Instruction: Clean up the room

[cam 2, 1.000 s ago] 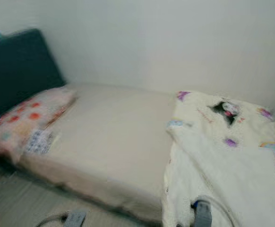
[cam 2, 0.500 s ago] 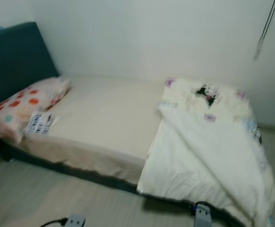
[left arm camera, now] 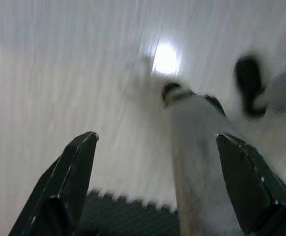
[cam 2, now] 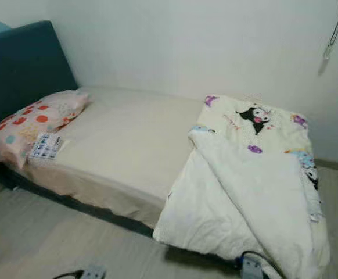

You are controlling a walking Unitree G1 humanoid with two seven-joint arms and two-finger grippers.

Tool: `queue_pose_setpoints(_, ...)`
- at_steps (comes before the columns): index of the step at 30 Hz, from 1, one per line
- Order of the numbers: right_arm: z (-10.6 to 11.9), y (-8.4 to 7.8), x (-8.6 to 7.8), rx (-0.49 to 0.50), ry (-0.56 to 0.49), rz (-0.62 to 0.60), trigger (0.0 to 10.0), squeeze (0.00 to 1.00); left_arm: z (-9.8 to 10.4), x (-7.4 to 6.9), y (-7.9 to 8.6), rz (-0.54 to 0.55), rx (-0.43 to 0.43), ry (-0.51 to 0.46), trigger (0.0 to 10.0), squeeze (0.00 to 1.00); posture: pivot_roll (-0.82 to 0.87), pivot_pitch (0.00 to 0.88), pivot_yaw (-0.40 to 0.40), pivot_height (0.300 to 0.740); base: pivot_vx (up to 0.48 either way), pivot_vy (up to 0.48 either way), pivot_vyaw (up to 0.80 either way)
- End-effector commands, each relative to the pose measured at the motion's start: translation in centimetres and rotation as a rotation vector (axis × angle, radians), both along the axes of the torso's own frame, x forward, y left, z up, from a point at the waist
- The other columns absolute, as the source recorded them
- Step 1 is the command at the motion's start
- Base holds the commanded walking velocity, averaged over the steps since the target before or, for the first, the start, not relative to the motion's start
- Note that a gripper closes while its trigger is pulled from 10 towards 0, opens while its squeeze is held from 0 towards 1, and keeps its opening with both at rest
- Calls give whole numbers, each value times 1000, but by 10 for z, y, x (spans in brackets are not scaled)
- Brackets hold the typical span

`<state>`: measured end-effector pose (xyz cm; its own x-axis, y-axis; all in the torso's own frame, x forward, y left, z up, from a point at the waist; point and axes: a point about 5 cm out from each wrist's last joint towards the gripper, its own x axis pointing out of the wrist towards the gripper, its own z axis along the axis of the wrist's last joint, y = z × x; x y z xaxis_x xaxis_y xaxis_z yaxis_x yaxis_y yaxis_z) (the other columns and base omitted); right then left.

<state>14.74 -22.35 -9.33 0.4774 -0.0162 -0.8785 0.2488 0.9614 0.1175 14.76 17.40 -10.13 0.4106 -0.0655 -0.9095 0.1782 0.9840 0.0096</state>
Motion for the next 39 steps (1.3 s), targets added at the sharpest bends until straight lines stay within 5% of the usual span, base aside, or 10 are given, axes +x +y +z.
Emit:
queue_pose_setpoints(1, 1, 7, 7, 7, -25, 12, 10000, 0, -3, -9, 8, 4, 22, 31, 10000, 0, -158, 0, 48, 740, 0, -480, 0)
queue_pose_setpoints(11, 10, 3, 24, -3, -98, -12, 10000, 0, -2, -9, 10, 1, 29, 30, 10000, 0, -157, 0, 49, 740, 0, -438, 0)
queue_pose_setpoints(19, 19, -2, 41, -15, -165, -32, 10000, 0, -2, -9, 11, 19, 34, 26, 10000, 0, -160, 0, 55, 740, 0, 0, 0)
queue_pose_setpoints(39, 21, -15, 38, -44, -181, -76, 10000, 0, -2, -6, 4, -14, 26, 16, 10000, 0, -204, 0, 80, 740, 0, -187, 0)
